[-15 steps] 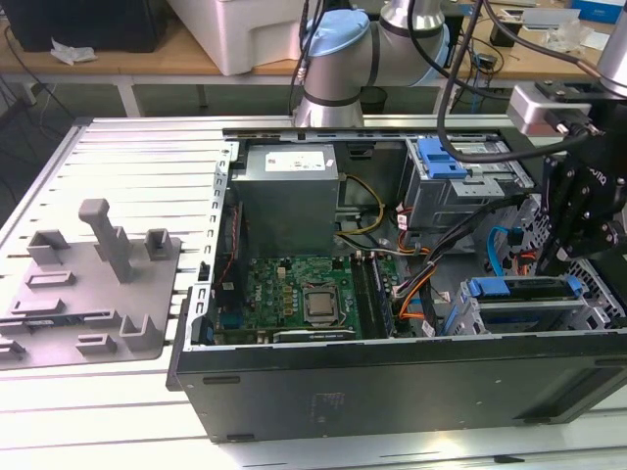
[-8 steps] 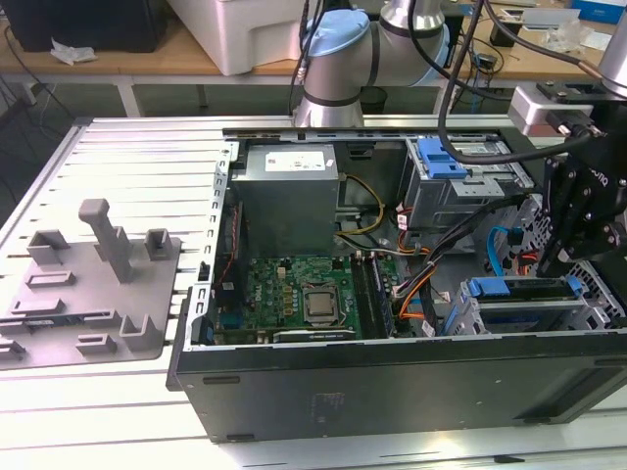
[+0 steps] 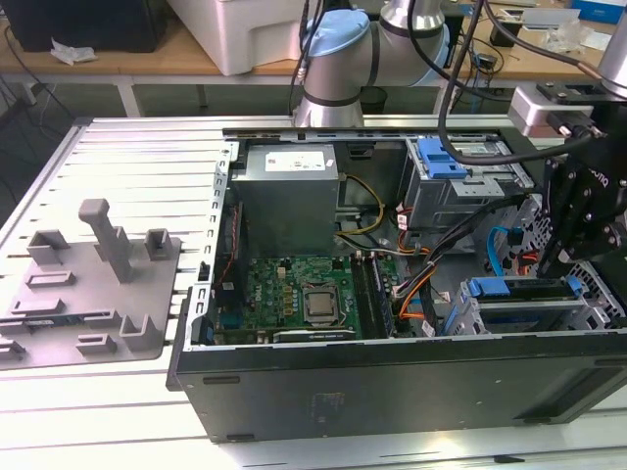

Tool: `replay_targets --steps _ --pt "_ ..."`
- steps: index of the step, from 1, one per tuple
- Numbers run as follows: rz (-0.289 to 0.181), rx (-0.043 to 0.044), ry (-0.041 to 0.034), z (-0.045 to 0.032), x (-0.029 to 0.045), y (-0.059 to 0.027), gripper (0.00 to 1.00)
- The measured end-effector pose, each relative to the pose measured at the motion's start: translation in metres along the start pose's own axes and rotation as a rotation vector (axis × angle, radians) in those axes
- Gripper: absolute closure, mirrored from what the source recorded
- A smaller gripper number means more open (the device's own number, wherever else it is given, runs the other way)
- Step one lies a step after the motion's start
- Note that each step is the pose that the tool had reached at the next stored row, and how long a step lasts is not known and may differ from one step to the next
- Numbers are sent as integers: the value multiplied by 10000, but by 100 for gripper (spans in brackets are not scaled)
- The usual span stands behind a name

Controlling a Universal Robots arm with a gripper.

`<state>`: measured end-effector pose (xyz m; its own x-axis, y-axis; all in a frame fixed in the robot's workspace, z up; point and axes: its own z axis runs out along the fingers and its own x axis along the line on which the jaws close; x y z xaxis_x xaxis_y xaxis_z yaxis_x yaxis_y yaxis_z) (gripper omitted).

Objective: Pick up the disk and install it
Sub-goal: 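Insert the first disk wire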

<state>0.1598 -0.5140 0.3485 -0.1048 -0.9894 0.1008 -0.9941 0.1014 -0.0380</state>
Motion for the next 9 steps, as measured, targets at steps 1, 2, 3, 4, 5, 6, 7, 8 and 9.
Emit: replay_targets --steps 1,2,3,4,5,6,7,8,9 --pt "-73 8 -3 2 0 4 83" --pt "-155 16 -3 2 1 9 83" --pt "-288 30 -4 2 1 15 83" --pt "-402 42 -6 3 1 18 83" --pt "-474 50 -6 3 1 18 83" --pt "-559 58 -8 4 0 18 83" --pt "-608 63 -8 5 -1 19 83" --pt "-646 68 -6 5 -1 20 83" --pt "-663 70 4 6 -1 19 83"
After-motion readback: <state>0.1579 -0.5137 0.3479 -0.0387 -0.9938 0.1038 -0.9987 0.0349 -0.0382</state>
